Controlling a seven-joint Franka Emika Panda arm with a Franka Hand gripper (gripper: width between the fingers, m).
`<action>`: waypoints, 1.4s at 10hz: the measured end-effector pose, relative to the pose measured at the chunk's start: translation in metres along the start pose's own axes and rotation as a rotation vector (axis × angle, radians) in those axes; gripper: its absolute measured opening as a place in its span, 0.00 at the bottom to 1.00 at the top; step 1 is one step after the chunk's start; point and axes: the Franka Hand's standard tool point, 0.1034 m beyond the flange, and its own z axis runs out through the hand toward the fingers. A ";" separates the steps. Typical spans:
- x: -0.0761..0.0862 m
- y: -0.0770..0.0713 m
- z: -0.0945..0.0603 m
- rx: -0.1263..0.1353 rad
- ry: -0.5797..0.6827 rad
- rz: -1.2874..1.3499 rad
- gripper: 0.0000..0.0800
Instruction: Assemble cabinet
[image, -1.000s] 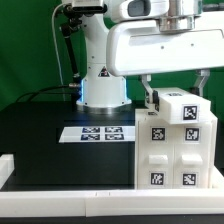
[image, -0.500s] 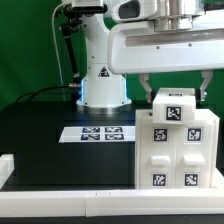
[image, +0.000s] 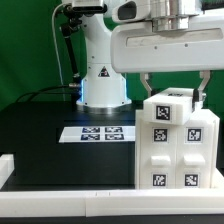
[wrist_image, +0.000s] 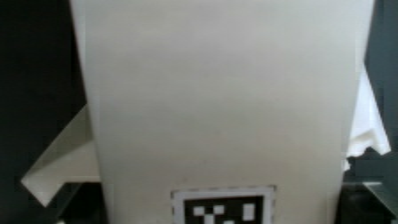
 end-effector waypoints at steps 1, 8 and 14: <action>0.000 0.000 0.000 0.005 0.001 0.104 0.70; -0.003 -0.002 0.000 0.015 -0.017 0.763 0.70; -0.001 -0.003 -0.001 0.028 -0.048 1.193 0.70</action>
Offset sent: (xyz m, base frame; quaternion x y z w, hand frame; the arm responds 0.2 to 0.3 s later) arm -0.0113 -0.0026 0.0040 -0.0179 0.0036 0.2903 0.9568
